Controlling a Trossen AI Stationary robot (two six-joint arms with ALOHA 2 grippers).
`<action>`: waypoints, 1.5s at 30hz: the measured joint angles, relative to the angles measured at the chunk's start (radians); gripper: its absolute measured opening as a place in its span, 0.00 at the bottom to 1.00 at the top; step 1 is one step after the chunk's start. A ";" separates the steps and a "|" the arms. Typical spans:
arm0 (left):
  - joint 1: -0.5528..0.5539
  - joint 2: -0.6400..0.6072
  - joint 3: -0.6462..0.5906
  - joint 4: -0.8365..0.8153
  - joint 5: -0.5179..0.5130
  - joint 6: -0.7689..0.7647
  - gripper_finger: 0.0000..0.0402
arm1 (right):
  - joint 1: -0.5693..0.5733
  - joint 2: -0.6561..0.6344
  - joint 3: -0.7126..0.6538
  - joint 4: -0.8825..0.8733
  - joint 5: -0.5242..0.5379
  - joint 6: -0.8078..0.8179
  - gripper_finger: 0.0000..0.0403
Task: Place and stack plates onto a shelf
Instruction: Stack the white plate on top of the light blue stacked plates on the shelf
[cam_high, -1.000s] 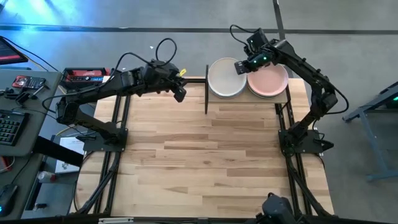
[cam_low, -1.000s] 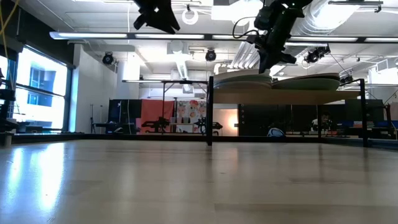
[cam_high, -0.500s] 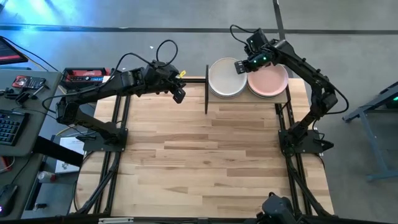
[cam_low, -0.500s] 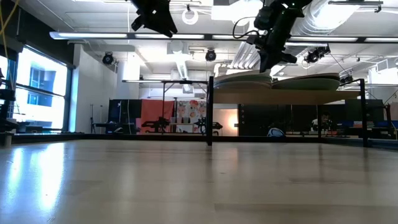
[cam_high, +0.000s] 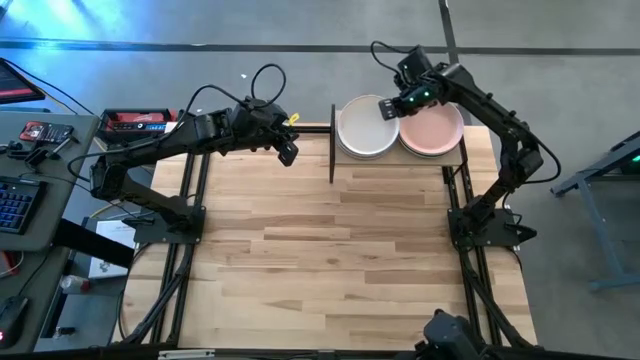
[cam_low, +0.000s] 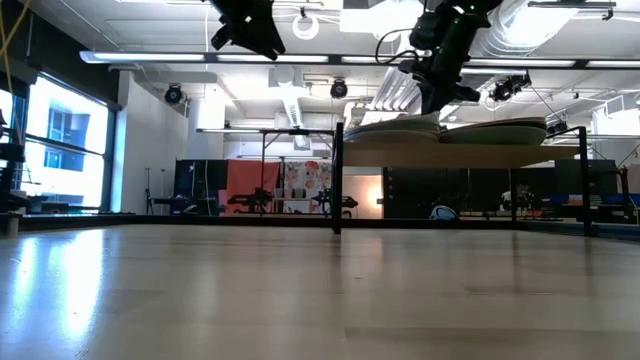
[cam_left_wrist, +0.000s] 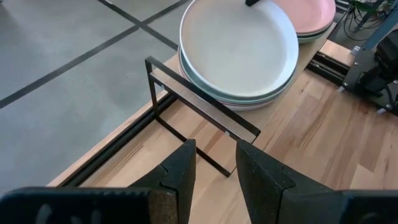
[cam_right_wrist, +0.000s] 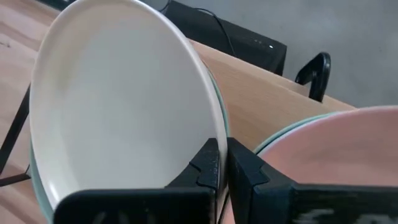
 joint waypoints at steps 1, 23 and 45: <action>0.000 0.000 0.000 0.000 0.000 0.000 0.25 | 0.000 0.000 0.000 0.004 -0.002 -0.009 0.00; 0.000 0.000 0.000 0.009 -0.073 0.000 0.25 | 0.001 0.000 0.000 -0.012 -0.013 0.031 0.00; 0.000 0.000 0.000 0.008 -0.072 0.000 0.25 | -0.001 0.000 0.000 -0.013 -0.008 0.071 0.00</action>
